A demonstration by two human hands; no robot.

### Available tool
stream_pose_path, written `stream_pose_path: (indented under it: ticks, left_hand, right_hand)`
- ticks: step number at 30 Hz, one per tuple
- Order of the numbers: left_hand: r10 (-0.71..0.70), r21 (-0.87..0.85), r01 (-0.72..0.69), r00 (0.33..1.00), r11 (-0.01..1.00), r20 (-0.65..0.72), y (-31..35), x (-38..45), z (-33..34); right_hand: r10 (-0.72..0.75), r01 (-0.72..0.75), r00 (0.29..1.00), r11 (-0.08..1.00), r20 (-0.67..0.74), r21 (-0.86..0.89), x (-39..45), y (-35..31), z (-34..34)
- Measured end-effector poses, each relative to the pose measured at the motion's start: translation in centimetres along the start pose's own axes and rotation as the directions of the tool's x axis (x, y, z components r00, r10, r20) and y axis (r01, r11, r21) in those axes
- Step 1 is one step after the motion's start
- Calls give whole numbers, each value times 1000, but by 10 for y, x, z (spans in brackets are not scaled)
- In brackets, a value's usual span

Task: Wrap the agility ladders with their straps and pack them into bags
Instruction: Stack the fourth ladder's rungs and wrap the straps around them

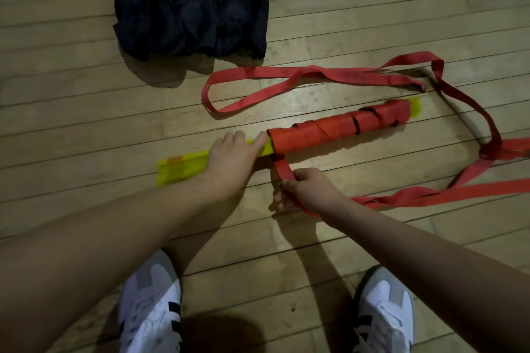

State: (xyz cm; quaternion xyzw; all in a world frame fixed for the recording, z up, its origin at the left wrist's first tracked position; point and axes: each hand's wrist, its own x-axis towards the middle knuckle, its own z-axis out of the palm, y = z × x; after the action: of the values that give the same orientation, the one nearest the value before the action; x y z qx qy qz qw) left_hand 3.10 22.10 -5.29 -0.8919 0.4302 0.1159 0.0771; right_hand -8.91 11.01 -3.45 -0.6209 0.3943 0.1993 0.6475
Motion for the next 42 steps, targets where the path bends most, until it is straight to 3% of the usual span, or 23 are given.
stream_pose_path:
  ticks: [4,9,14,19,22,26,31,37,40,42]
  left_hand:
    - [141,103,-139,990,985,-4,-15,4,1]
    - [254,7,-254,966,967,-46,-15,-16,9]
    - [91,-104,-89,996,991,13,-10,-18,4]
    - [14,-170,-7,999,985,40,-9,-9,-1]
    - [-90,-206,96,995,974,40,-9,3,-5]
    - [-134,-122,131,991,984,-22,-5,14,-10]
    - [25,73,-15,989,997,-143,4,3,6]
    - [284,75,-274,918,959,-277,6,-37,31]
    - [279,17,-283,934,959,-223,8,-48,32]
    - [244,-107,-255,964,961,-108,16,-50,22]
  right_hand:
    - [-14,11,999,996,35,86,-1,-8,-3]
    - [17,-25,998,987,57,158,0,-7,1]
    - [54,-72,993,982,105,177,-2,1,1]
    - [82,-69,968,996,236,-63,-6,-5,-4]
    - [69,-69,978,998,199,-7,-4,-8,-4]
    - [56,-64,981,997,188,35,-1,-13,-8]
    - [6,6,989,997,146,-81,3,-11,-1]
    - [-58,60,998,961,12,-271,1,4,-1]
    - [-18,18,1000,983,0,-181,-2,12,-4]
    - [16,-14,1000,992,14,-126,-2,17,-6]
